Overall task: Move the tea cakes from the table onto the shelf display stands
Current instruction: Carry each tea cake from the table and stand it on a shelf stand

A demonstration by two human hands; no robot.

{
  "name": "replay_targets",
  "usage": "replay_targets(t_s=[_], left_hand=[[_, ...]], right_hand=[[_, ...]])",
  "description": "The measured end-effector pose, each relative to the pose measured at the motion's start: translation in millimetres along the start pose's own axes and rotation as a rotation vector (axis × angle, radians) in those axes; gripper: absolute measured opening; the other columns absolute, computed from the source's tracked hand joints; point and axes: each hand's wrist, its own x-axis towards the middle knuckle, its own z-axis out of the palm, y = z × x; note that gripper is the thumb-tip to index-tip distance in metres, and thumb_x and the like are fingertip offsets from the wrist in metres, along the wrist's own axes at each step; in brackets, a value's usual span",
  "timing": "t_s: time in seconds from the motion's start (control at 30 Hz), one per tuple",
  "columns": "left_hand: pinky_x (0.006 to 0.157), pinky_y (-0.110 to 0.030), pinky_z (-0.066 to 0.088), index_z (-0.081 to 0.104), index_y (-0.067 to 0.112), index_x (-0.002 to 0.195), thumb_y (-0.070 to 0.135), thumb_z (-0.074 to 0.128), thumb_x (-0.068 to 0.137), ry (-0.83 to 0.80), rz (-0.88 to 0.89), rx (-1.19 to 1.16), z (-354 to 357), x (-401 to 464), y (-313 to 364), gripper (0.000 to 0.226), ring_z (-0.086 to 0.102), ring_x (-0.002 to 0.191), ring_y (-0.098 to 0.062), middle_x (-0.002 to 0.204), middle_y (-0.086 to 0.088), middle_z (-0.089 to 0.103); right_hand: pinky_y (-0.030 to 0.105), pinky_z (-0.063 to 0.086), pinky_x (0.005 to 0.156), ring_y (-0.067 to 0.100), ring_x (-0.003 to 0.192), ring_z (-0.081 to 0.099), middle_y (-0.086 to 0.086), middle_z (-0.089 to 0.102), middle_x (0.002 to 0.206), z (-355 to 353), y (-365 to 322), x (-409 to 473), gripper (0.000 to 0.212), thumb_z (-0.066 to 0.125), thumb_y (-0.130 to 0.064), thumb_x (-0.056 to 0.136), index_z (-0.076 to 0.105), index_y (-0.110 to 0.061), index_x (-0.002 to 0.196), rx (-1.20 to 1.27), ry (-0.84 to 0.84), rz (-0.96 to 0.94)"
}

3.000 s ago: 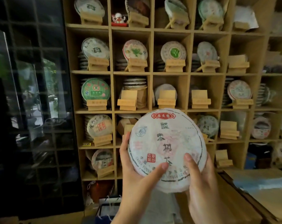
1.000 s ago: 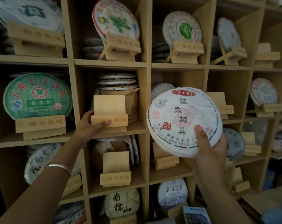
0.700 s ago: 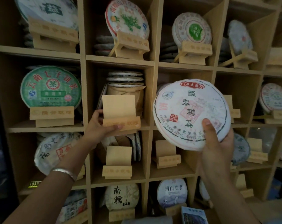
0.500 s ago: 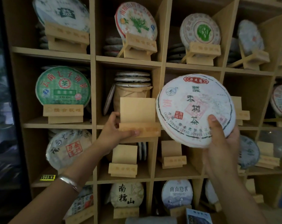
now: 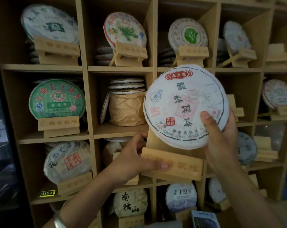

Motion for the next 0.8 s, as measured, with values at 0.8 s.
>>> replay_targets(t_s=[0.8], left_hand=[[0.067,-0.023,0.058,0.056,0.020,0.121,0.017,0.091,0.041,0.033,-0.015,-0.213,21.6,-11.5,5.3,0.087,0.074,0.093,-0.017,0.104,0.001,0.077]], right_hand=[[0.030,0.062,0.072,0.008,0.105,0.069,-0.017,0.070,0.118,-14.9,-20.8,1.3,0.058,0.081,-0.041,0.072,0.051,-0.052,0.120,-0.309,-0.303,0.097]])
